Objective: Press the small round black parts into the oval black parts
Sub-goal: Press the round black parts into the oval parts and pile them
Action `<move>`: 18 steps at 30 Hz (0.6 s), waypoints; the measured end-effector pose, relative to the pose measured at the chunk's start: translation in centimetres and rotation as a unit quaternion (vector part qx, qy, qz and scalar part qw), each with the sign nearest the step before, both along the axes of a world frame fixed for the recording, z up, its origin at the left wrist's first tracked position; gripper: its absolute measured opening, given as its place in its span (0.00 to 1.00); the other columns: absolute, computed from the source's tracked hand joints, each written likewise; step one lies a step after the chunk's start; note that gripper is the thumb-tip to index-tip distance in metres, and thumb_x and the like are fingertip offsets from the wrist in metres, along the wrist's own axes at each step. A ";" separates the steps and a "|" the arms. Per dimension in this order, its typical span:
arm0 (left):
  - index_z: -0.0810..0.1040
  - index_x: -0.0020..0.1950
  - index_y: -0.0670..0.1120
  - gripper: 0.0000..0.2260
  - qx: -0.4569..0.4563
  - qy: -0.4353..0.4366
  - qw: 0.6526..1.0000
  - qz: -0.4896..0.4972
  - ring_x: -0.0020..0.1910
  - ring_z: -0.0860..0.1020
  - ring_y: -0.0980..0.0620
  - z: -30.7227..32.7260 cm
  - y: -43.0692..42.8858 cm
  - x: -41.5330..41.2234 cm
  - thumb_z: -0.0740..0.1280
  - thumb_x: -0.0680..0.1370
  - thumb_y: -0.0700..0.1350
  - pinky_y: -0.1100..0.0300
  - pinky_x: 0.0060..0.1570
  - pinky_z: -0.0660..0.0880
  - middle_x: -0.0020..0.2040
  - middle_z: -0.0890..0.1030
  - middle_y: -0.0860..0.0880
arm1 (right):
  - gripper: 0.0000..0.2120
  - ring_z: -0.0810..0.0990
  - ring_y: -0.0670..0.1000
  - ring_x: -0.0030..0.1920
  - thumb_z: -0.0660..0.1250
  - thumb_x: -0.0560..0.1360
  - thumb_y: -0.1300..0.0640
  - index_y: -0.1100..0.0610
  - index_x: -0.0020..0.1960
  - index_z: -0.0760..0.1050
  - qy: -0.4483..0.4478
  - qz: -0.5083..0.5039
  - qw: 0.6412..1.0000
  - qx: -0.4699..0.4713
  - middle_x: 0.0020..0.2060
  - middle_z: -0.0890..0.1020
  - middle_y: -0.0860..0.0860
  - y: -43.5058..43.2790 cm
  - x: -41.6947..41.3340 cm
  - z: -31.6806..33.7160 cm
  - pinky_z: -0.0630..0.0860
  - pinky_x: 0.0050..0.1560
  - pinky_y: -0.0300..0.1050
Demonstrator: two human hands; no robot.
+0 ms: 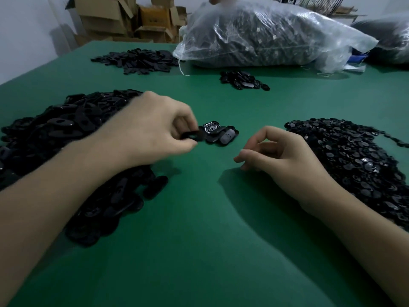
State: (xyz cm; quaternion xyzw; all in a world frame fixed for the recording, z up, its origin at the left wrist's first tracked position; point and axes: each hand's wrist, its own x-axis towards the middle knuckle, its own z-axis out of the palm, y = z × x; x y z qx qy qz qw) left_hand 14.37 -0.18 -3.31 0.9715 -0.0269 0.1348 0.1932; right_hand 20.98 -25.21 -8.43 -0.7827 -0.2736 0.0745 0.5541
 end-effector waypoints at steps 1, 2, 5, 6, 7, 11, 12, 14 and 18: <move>0.85 0.46 0.55 0.07 -0.060 0.003 0.998 -0.021 0.36 0.83 0.64 -0.5 -1.4 -0.1 0.79 0.71 0.49 0.68 0.42 0.79 0.37 0.85 0.59 | 0.06 0.86 0.51 0.41 0.75 0.76 0.58 0.56 0.45 0.78 0.035 0.008 0.999 0.033 0.41 0.88 0.54 0.1 0.0 0.1 0.80 0.45 0.43; 0.86 0.47 0.54 0.07 -0.134 0.014 0.990 -0.036 0.36 0.84 0.61 -1.2 -2.8 -0.3 0.80 0.71 0.47 0.68 0.41 0.79 0.37 0.86 0.57 | 0.05 0.85 0.51 0.40 0.74 0.76 0.60 0.57 0.45 0.78 0.066 0.011 0.996 0.066 0.41 0.88 0.55 0.1 0.0 0.1 0.78 0.42 0.40; 0.86 0.50 0.46 0.08 -0.397 0.086 0.912 -0.058 0.39 0.86 0.53 -3.1 -5.8 -0.6 0.79 0.73 0.39 0.63 0.40 0.81 0.40 0.88 0.48 | 0.05 0.83 0.48 0.38 0.74 0.75 0.62 0.55 0.43 0.78 0.126 0.002 0.983 0.133 0.38 0.86 0.55 0.0 0.3 0.2 0.76 0.41 0.38; 0.85 0.51 0.44 0.08 -0.454 0.097 0.884 -0.052 0.39 0.86 0.53 -3.7 -6.3 -0.7 0.78 0.74 0.37 0.63 0.39 0.81 0.41 0.88 0.46 | 0.05 0.82 0.47 0.38 0.74 0.73 0.60 0.54 0.43 0.78 0.139 0.003 0.979 0.147 0.38 0.85 0.54 -0.1 0.4 0.3 0.76 0.41 0.38; 0.85 0.52 0.43 0.08 -0.491 0.103 0.864 -0.044 0.40 0.86 0.53 -4.2 -6.6 -0.8 0.77 0.74 0.36 0.64 0.38 0.80 0.43 0.88 0.45 | 0.05 0.82 0.46 0.38 0.75 0.71 0.59 0.54 0.44 0.79 0.151 0.006 0.975 0.160 0.38 0.85 0.53 -0.2 0.4 0.4 0.76 0.40 0.37; 0.85 0.56 0.45 0.09 -0.563 0.133 0.814 -0.047 0.48 0.87 0.53 -4.6 -6.7 -0.9 0.73 0.77 0.36 0.64 0.38 0.80 0.51 0.88 0.47 | 0.06 0.80 0.45 0.37 0.76 0.67 0.55 0.54 0.43 0.82 0.178 0.014 0.967 0.182 0.39 0.85 0.52 -0.2 0.4 0.5 0.76 0.41 0.37; 0.85 0.57 0.46 0.09 -0.571 0.137 0.808 -0.050 0.50 0.87 0.52 -4.6 -6.6 -0.9 0.72 0.78 0.36 0.64 0.38 0.80 0.52 0.88 0.47 | 0.06 0.79 0.46 0.36 0.76 0.67 0.53 0.53 0.43 0.84 0.179 0.013 0.967 0.181 0.38 0.84 0.51 -0.2 0.4 0.4 0.76 0.42 0.37; 0.85 0.57 0.45 0.10 -0.579 0.135 0.802 -0.051 0.52 0.87 0.51 -4.5 -6.4 -0.8 0.70 0.80 0.36 0.64 0.41 0.81 0.53 0.88 0.48 | 0.07 0.77 0.46 0.35 0.76 0.66 0.52 0.53 0.43 0.85 0.183 0.009 0.966 0.181 0.37 0.83 0.52 -0.2 0.4 0.4 0.76 0.43 0.37; 0.86 0.56 0.44 0.10 -0.596 0.114 0.794 -0.045 0.51 0.87 0.51 -4.6 -6.6 -0.8 0.68 0.81 0.34 0.62 0.45 0.82 0.50 0.88 0.45 | 0.08 0.78 0.46 0.36 0.74 0.67 0.53 0.54 0.44 0.87 0.189 0.011 0.965 0.183 0.37 0.84 0.52 -0.3 0.4 0.5 0.77 0.43 0.37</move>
